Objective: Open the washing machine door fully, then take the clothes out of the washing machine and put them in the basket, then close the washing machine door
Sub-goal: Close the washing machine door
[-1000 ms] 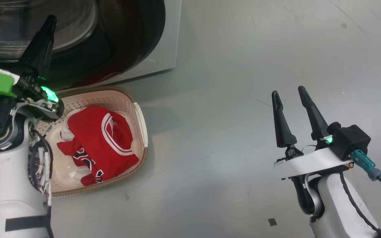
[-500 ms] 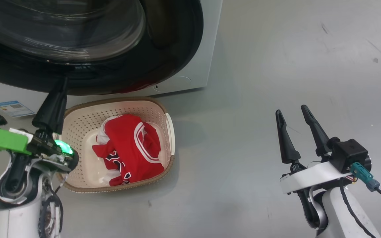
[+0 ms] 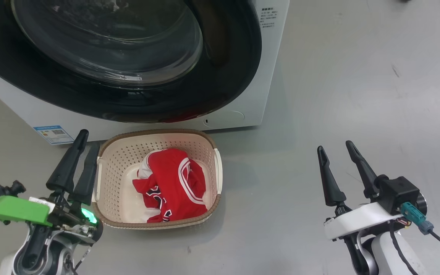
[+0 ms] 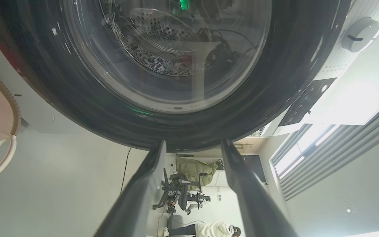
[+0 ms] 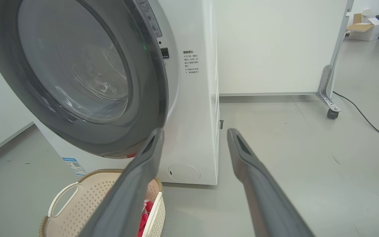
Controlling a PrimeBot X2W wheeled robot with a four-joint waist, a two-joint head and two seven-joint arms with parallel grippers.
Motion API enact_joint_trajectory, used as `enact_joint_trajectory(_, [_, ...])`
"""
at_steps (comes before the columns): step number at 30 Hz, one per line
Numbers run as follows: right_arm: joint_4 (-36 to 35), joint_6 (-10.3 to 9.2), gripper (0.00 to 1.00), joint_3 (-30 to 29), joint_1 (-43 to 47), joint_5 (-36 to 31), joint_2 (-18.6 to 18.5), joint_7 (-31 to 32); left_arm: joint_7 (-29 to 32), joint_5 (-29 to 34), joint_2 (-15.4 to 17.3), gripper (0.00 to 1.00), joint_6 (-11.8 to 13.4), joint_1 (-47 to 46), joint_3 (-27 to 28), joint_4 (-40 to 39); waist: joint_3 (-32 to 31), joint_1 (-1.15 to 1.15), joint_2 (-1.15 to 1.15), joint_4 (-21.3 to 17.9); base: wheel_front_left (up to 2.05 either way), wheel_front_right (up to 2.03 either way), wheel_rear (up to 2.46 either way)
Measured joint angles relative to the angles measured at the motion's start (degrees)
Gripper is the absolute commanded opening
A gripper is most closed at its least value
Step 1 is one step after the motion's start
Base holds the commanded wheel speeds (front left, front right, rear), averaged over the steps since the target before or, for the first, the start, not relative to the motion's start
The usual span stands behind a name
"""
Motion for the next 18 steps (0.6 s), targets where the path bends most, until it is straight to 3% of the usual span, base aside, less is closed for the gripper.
enact_joint_trajectory(1, [0.02, 0.0, 1.0, -0.04, 0.37, -0.01, 0.0, 0.0, -0.43, 0.0, 0.01, 1.0, 0.0, 0.54, -0.15, -0.51, -0.34, 0.0, 0.0, 0.26, 0.0, 0.0, 0.0])
enact_joint_trajectory(9, [0.0, 0.16, 1.0, -0.11, 1.52, -0.35, 0.08, 0.0, -3.01, 1.72, 0.13, 1.0, 0.0, 3.95, -1.44, -4.74, -2.43, 0.0, 0.0, 2.12, 0.0, 0.0, 0.0])
enact_joint_trajectory(18, [-0.08, 0.51, 1.0, -0.05, 2.36, -0.92, 0.2, 0.0, -9.65, 18.42, 0.26, 1.0, 0.0, 5.51, -1.21, -7.79, -3.94, 0.0, 0.0, 2.81, 0.0, 0.0, 0.0])
